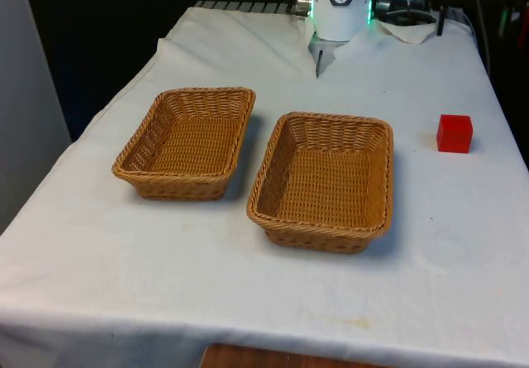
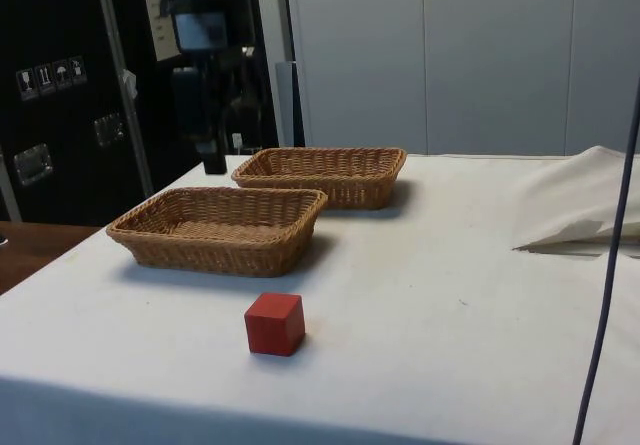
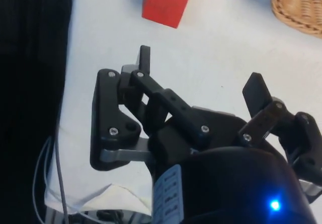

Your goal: Pick up the red cube and place it into the right basket.

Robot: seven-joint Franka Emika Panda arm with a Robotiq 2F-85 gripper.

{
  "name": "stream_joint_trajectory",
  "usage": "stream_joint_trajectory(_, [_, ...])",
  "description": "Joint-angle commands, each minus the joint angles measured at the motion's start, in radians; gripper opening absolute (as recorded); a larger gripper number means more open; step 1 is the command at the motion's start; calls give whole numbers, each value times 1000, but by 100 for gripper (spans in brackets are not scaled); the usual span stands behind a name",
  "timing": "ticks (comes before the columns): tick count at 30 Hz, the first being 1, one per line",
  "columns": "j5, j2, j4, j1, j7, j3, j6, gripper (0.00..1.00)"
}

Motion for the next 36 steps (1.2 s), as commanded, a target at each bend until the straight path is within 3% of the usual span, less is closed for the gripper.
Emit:
stream_joint_trajectory(1, [-11, 16, -4, 5, 22, 5, 25, 100])
stream_joint_trajectory(4, [-4, 25, 0, 0, 20, 14, 20, 100])
stream_joint_trajectory(11, [-3, 86, -7, 3, 77, 42, 83, 100])
stream_joint_trajectory(12, [-4, 83, -2, 0, 69, 42, 66, 100])
stream_joint_trajectory(18, [9, 117, -25, 2, 104, 66, 136, 100])
stream_joint_trajectory(19, [-1, 119, -19, 0, 103, 65, 120, 100])
stream_joint_trajectory(28, [30, 124, -103, -1, 123, 104, 249, 100])
stream_joint_trajectory(29, [11, 125, -84, 0, 127, 95, 213, 100])
stream_joint_trajectory(31, [34, 127, -119, -2, 121, 108, 273, 100])
stream_joint_trajectory(36, [39, 140, -148, -9, 108, 110, 329, 100])
